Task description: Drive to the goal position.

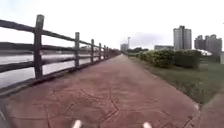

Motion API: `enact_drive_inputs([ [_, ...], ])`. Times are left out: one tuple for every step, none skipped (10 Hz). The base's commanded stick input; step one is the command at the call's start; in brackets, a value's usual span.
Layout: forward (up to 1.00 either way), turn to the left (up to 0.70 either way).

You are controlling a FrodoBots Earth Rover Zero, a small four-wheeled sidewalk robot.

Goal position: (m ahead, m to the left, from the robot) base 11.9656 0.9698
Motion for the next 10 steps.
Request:
enact_drive_inputs([
  [0.85,-0.33],
  [0.85,-0.33],
  [0.85,-0.33],
  [0.85,-0.33],
  [0.85,-0.33],
  [0.85,-0.17],
  [0.85,0.01],
  [0.85,0.01],
  [0.85,0.01],
  [0.85,0.01],
])
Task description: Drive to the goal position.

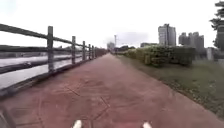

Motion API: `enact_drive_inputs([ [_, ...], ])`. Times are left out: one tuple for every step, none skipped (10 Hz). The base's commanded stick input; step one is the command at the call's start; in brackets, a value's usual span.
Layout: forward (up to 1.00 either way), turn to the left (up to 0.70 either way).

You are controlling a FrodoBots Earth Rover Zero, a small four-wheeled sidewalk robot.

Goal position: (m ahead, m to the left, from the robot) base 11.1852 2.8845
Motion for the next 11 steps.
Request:
enact_drive_inputs([
  [0.85,0.01],
  [0.85,0.01],
  [0.85,0.01],
  [0.85,0.01],
  [0.85,0.01],
  [0.85,0.01],
  [0.85,0.01],
  [0.85,0.01],
  [0.85,0.01],
  [0.85,0.01],
  [0.85,0.01],
])
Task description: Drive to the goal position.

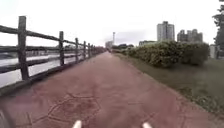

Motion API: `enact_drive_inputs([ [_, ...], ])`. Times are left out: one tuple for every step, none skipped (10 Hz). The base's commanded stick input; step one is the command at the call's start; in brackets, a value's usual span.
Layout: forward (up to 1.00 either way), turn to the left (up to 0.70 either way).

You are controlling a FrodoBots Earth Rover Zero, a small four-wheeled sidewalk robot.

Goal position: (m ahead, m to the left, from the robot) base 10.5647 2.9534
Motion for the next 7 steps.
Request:
enact_drive_inputs([
  [0.85,0.01],
  [0.85,0.01],
  [0.85,0.01],
  [0.85,0.01],
  [0.85,0.17],
  [0.85,0.27],
  [0.85,0.01],
])
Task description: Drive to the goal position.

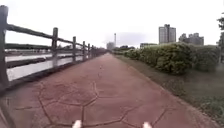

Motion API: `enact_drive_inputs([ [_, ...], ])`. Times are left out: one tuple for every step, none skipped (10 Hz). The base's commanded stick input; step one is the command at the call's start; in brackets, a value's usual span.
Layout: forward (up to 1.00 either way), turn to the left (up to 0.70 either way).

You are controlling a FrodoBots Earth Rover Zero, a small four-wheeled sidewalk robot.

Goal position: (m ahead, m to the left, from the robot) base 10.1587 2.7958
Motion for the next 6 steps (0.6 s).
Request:
enact_drive_inputs([
  [0.85,0.01],
  [0.85,0.01],
  [0.85,0.01],
  [0.85,0.01],
  [0.85,0.01],
  [0.85,0.01],
])
